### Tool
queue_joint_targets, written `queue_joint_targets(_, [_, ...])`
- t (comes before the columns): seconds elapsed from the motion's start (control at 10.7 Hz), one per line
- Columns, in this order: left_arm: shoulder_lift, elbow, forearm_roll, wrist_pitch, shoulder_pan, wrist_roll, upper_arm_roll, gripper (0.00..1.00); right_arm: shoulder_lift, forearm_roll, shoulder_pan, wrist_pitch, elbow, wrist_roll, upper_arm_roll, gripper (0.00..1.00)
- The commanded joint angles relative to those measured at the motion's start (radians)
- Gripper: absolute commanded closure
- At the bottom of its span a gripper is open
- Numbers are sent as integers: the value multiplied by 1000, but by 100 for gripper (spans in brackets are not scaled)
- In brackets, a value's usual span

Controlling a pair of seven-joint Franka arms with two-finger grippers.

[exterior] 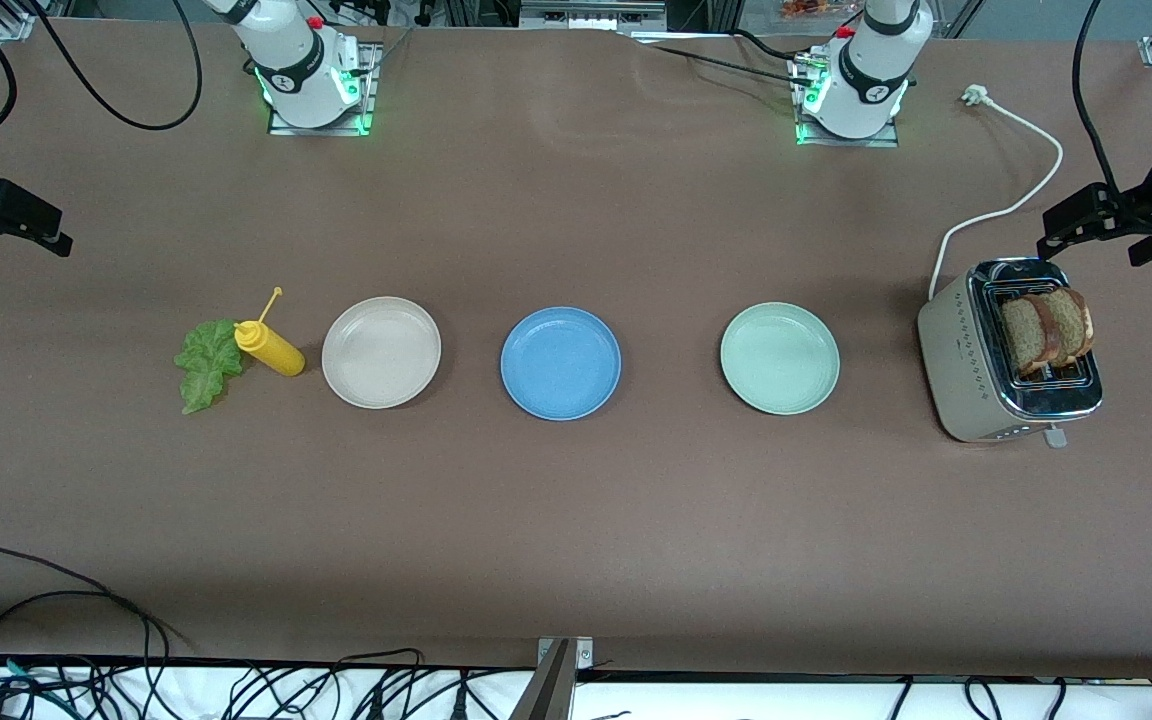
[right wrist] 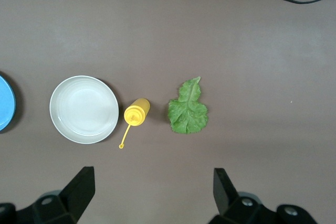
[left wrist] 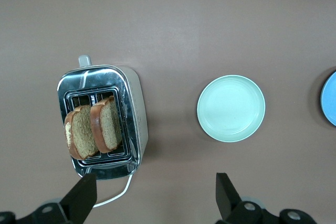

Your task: Make sandwich in blue plate with both arms

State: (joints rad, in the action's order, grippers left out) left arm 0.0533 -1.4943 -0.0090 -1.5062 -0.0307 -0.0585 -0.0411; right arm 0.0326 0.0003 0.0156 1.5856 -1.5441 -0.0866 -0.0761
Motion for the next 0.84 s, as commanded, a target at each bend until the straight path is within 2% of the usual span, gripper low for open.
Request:
queue_joint_targets(0.0, [-1,3,-16,-9,6,6,-5,0,-13,15,-8,-15,13,-16,-5,0])
queue_joint_targets(0.75, [-3,-4,-14,-12,26,-3,-3,0,-10,12,-6,-10,13,-7,-2,0])
